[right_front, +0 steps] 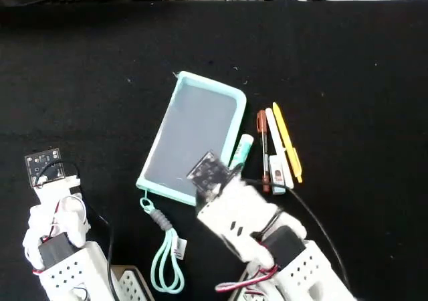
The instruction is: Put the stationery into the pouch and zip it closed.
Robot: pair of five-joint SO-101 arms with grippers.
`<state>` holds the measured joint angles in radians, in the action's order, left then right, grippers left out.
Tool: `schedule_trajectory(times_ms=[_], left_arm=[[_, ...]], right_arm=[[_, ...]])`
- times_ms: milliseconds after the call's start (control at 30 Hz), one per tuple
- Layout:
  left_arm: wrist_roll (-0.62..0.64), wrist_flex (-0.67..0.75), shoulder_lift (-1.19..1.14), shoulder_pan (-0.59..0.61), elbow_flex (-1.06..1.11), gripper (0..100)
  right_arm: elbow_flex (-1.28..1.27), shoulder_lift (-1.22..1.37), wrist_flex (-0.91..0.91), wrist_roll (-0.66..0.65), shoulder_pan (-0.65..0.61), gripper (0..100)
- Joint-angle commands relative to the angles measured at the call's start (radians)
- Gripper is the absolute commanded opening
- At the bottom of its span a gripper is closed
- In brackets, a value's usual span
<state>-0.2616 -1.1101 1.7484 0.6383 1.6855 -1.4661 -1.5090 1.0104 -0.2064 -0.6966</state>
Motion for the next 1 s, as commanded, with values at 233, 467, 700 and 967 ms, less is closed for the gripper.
schedule_trajectory(times_ms=[233, 467, 700, 967], left_arm=[[-0.005, 0.011, -0.002, -0.008, 0.016, 3], [-0.005, 0.011, -0.002, -0.008, 0.016, 3], [-0.005, 0.011, -0.002, -0.008, 0.016, 3], [-0.005, 0.011, -0.002, -0.008, 0.016, 3]], right_arm=[[0.234, 0.717, -0.157, 0.048, -0.270, 19.9], [0.377, 1.115, -0.235, 0.061, -0.377, 37.4], [0.472, 1.181, -0.252, 0.061, -0.414, 39.5], [0.535, 1.178, -0.176, 0.061, -0.413, 39.5]])
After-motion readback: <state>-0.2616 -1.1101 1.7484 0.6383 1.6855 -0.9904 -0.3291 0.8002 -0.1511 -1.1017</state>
